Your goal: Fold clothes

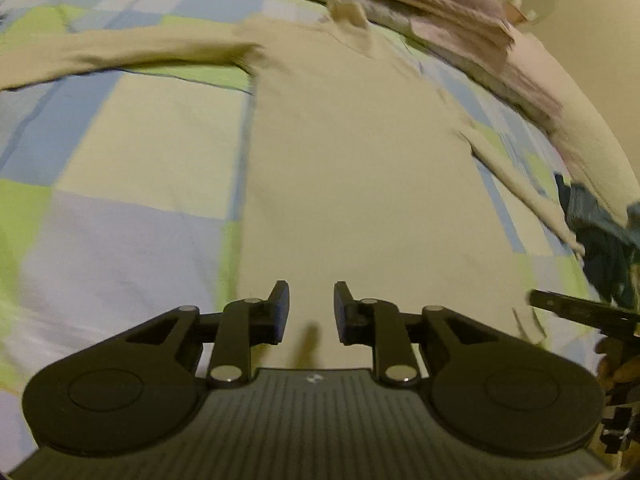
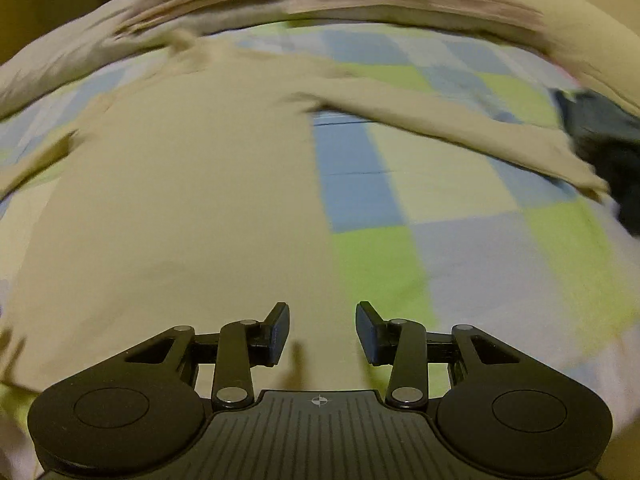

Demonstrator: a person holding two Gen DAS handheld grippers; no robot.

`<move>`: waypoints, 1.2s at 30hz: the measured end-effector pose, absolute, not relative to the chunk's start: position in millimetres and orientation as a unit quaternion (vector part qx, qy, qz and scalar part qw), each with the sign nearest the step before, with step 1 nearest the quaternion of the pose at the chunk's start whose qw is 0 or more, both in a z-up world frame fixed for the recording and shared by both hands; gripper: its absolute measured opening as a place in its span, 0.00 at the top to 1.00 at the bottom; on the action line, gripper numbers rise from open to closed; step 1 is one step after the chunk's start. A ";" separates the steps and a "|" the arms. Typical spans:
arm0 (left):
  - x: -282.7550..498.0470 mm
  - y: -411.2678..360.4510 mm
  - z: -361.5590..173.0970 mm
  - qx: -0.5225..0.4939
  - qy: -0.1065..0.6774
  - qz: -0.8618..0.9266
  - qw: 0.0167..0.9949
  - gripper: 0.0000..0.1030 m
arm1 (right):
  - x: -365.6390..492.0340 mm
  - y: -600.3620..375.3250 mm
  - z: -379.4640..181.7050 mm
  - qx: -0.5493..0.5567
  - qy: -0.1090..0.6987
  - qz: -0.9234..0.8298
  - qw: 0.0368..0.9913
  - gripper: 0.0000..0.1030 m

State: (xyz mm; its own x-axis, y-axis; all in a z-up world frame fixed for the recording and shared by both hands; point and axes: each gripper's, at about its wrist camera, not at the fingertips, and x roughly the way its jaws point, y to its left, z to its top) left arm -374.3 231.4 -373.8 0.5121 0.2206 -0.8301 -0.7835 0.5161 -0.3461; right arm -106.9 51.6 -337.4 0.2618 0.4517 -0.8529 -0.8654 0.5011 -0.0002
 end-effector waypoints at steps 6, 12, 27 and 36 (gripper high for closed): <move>-375.9 196.8 -392.5 -0.361 0.386 0.332 0.781 0.83 | -137.3 35.3 -381.6 -0.293 0.420 0.441 0.737 0.61; -384.2 168.3 -389.4 -0.370 0.370 0.366 0.769 0.83 | -139.9 15.2 -381.3 -0.285 0.405 0.473 0.729 0.61; -366.6 23.8 -268.1 -0.423 0.446 0.424 0.665 0.71 | -120.3 -105.9 -299.1 -0.257 0.570 0.451 0.637 0.58; -362.8 -20.2 -137.6 -0.347 0.387 0.465 0.717 0.58 | -123.8 -130.5 -142.9 -0.191 0.477 0.516 0.685 0.58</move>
